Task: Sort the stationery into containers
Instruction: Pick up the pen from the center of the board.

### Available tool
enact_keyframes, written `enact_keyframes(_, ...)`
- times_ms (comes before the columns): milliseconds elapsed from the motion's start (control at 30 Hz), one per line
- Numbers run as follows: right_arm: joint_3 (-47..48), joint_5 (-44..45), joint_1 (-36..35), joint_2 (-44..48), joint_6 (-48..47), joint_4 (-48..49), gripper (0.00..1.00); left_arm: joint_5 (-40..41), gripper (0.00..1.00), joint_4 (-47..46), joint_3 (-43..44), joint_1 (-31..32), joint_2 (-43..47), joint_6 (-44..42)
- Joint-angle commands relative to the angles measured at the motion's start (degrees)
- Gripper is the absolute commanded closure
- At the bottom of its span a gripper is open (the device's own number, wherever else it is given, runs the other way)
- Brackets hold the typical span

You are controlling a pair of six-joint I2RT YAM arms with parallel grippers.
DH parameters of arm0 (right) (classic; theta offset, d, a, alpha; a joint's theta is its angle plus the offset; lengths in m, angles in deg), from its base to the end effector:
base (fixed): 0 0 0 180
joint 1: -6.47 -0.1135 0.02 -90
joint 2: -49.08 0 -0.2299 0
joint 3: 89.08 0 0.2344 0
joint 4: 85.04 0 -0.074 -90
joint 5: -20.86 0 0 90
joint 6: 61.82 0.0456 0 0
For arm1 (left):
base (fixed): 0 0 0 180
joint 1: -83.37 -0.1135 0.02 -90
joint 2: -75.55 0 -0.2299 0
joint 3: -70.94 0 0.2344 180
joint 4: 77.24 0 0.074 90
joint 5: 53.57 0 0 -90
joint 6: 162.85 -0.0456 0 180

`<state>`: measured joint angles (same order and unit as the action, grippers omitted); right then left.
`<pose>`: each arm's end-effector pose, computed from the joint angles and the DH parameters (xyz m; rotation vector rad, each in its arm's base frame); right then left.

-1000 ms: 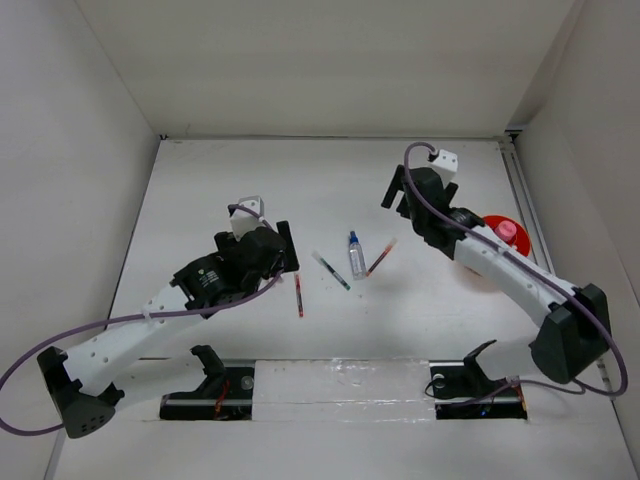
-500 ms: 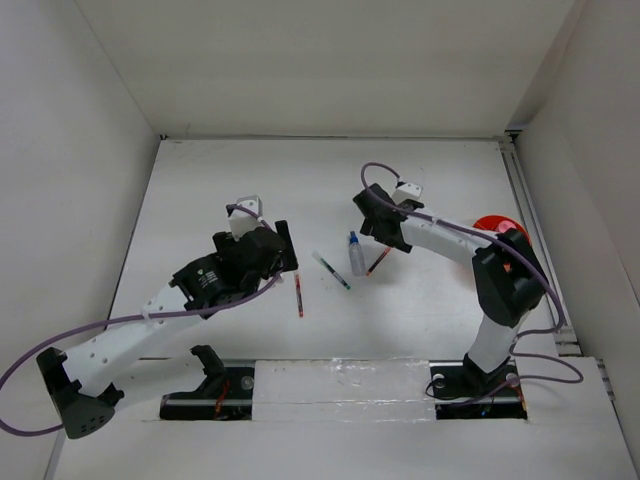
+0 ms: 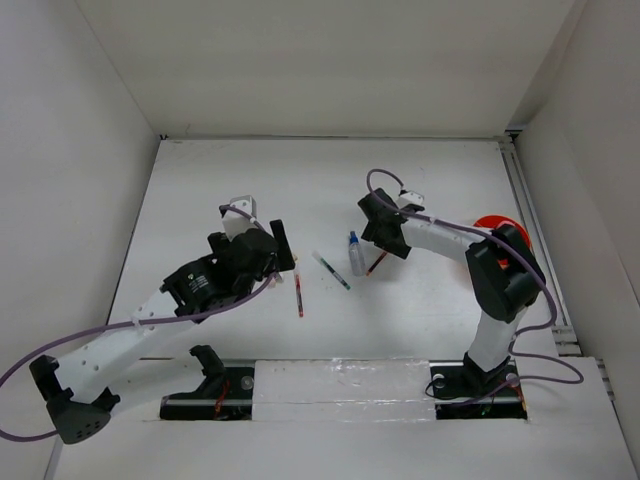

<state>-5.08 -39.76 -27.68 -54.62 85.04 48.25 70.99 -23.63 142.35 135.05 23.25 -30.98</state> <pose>0.2945 0.1727 0.1536 0.6249 2.4184 -0.0867 0.1399 -0.1352 0.3090 -0.1588 2.0683 -0.3487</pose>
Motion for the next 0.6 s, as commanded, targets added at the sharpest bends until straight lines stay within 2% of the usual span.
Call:
enact_keyframes(0,-1.4,-2.6,0.6,-0.7,1.5,3.1,0.19,0.2,0.0,-0.6,-0.1,0.1,2.5,0.1)
enact_keyframes(133,-1.4,-3.1,1.7,-2.5,1.5,3.1,0.21,0.2,0.0,-0.6,-0.1,0.1,2.5,-0.5)
enact_keyframes(300,-1.9,-4.5,2.8,-4.1,0.9,3.1,0.3,0.2,0.0,-0.6,-0.1,0.1,2.5,-0.5)
enact_keyframes(333,-1.9,-5.0,2.8,-4.7,0.9,3.1,0.37,0.2,0.0,-0.6,-0.1,0.1,2.5,-0.5)
enact_keyframes(400,-2.5,-5.0,2.8,-4.7,0.9,3.1,0.45,0.2,0.0,-0.6,-0.1,0.1,2.5,-0.5)
enact_keyframes(533,-3.1,-5.0,2.8,-5.3,0.9,3.7,0.66,0.2,0.0,-0.6,-0.1,0.1,3.1,-0.5)
enact_keyframes(567,-3.1,-5.0,2.8,-5.3,0.9,3.7,0.78,0.2,0.0,-0.6,-0.1,0.1,3.1,-0.5)
